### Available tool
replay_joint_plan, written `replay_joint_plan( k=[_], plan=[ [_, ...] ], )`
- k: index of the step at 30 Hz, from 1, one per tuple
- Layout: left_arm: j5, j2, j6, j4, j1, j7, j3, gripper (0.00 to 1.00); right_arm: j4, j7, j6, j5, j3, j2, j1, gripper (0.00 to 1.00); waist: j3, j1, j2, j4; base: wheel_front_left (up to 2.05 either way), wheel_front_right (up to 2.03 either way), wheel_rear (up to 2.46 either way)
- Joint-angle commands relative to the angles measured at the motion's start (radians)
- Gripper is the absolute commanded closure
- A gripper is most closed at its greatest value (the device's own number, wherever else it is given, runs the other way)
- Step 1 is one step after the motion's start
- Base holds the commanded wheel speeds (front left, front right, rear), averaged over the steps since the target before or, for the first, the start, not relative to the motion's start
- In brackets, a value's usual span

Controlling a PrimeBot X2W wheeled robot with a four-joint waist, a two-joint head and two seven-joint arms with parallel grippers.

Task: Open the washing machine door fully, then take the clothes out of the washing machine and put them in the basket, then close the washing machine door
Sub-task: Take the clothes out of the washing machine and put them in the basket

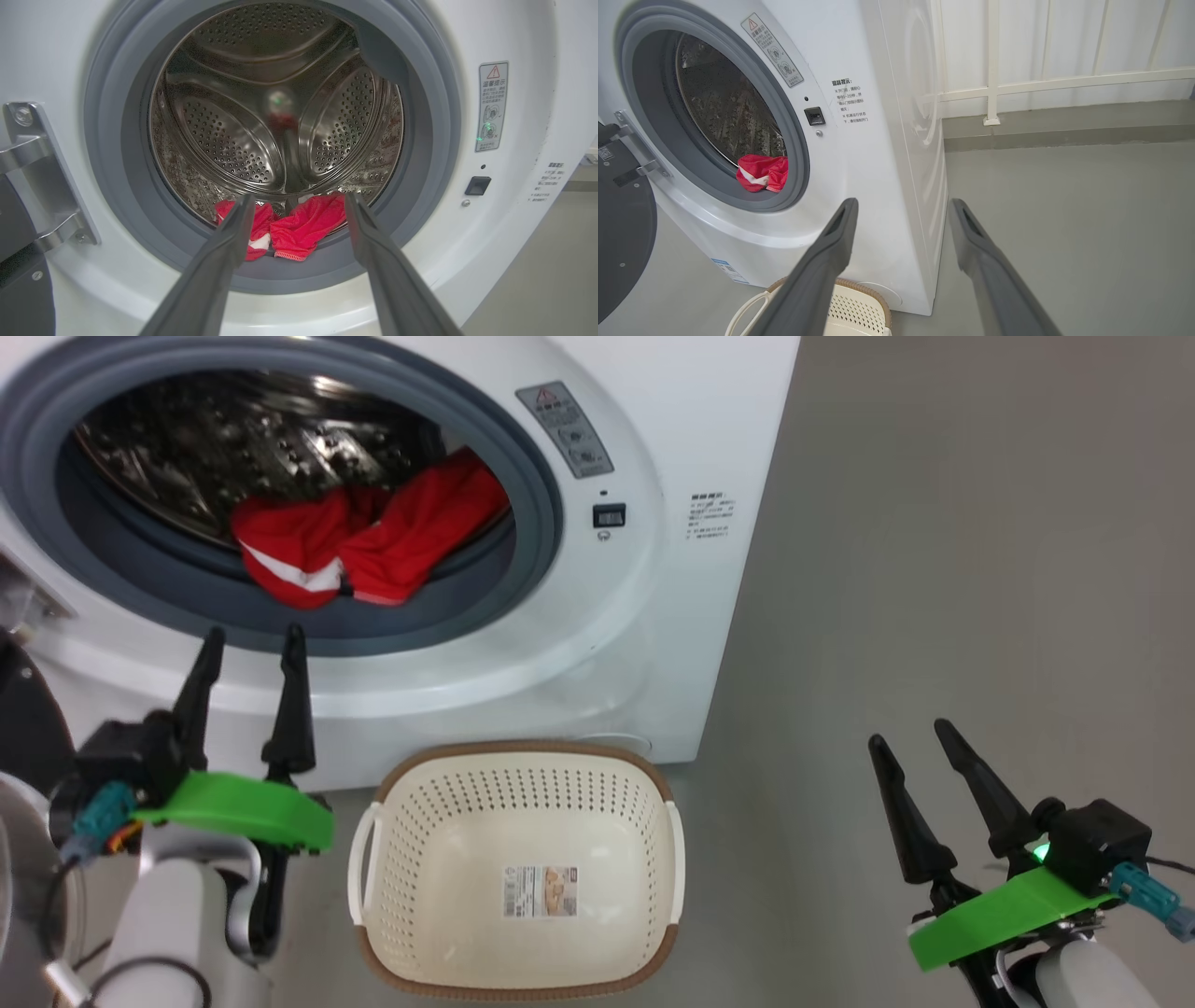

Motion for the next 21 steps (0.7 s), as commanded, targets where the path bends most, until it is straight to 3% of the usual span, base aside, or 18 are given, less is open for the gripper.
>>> replay_joint_plan(
  k=[1, 9, 21],
  plan=[
    [0.012, 0.025, 0.003, -0.009, -0.047, -0.012, 0.032, 0.0, -0.029, -0.006, 0.003, -0.008, 0.018, -0.017, -0.032, 0.0, 0.054, 0.0, 0.0, -0.006, 0.0, 0.0, 0.0],
    [0.057, 0.046, 0.03, 0.102, -0.211, -0.012, 0.035, 0.0, -0.037, -0.006, 0.003, -0.007, 0.019, -0.026, -0.076, 0.0, 0.144, 0.0, 0.0, -0.031, 0.0, 0.0, 0.0],
    [0.162, 0.106, 0.112, 0.367, -0.485, -0.012, -0.029, 0.0, -0.047, -0.006, 0.003, -0.003, 0.023, -0.033, -0.134, 0.0, 0.258, 0.0, 0.0, -0.063, 0.0, 0.0, 0.0]
  ],
)
